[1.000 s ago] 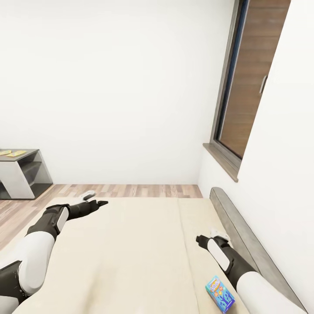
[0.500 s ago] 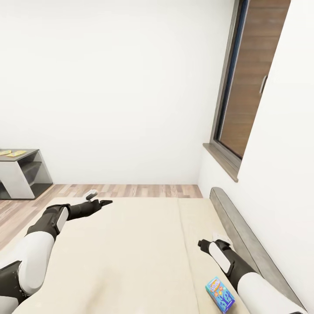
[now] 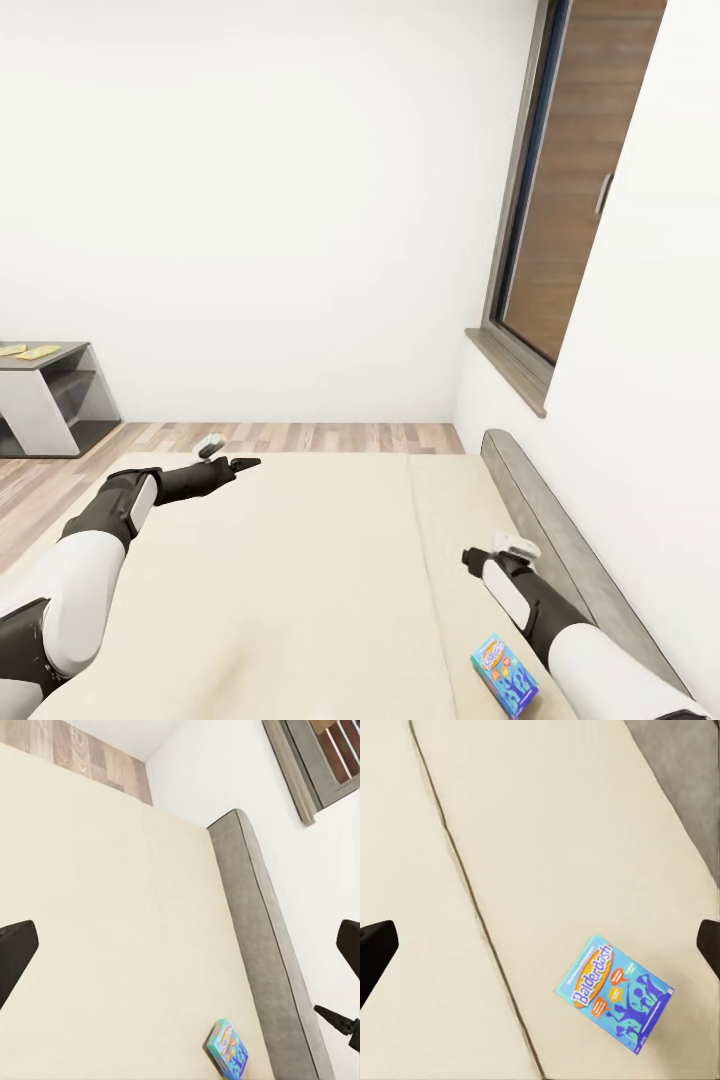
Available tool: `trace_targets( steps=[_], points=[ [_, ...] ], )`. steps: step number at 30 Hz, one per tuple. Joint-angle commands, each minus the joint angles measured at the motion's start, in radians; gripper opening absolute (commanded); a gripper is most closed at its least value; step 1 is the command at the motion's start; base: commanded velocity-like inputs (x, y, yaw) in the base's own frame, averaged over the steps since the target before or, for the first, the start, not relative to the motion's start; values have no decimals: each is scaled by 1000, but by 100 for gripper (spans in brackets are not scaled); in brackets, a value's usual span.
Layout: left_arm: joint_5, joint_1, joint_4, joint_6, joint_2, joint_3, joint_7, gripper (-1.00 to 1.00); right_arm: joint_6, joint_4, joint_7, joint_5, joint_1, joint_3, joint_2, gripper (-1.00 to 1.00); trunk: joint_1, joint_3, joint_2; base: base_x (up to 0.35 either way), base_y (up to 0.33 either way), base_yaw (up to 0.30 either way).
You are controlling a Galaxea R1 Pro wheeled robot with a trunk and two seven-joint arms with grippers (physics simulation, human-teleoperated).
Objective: Put all the toys in the child's room - the three board games (two on the bed and one on the table), the two jigsaw puzzles on the table, and the tennis ball on the table - inside the toy box on the table in the child's room.
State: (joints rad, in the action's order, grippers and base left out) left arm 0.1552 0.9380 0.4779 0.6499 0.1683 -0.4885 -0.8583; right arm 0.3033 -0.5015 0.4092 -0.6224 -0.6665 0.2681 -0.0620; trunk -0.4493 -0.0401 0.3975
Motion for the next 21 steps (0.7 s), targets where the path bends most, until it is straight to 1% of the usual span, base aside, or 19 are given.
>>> trace_targets(
  steps=[1, 2, 4, 7, 11, 14, 21],
  points=[
    [11, 1, 1, 7, -1, -8, -8, 100, 4, -4, 7, 17, -1, 8, -1, 100, -1, -2, 2, 0, 0, 0],
    [11, 1, 1, 7, -1, -8, -8, 100, 4, -6, 7, 34, -1, 9, 1, 100, -1, -2, 2, 0, 0, 0],
    [11, 1, 1, 7, -1, -8, -8, 100, 7, -7, 6, 51, -1, 9, 5, 100, -1, -2, 2, 0, 0, 0],
    [11, 1, 1, 7, -1, -9, -8, 100, 12, -9, 4, 62, -2, 7, 4, 100, -1, -2, 2, 0, 0, 0],
    [11, 1, 1, 7, -1, -9, -8, 100, 14, -10, -5, 64, -2, 5, 0, 100, -1, -2, 2, 0, 0, 0],
    [12, 1, 1, 7, -1, -9, -8, 100, 14, -11, -24, 66, -2, 7, 6, 100, -1, -2, 2, 0, 0, 0],
    [12, 1, 1, 6, -1, -9, -8, 100, 14, -11, -68, 67, -1, 7, 10, 100, -1, -2, 2, 0, 0, 0]
  ],
)
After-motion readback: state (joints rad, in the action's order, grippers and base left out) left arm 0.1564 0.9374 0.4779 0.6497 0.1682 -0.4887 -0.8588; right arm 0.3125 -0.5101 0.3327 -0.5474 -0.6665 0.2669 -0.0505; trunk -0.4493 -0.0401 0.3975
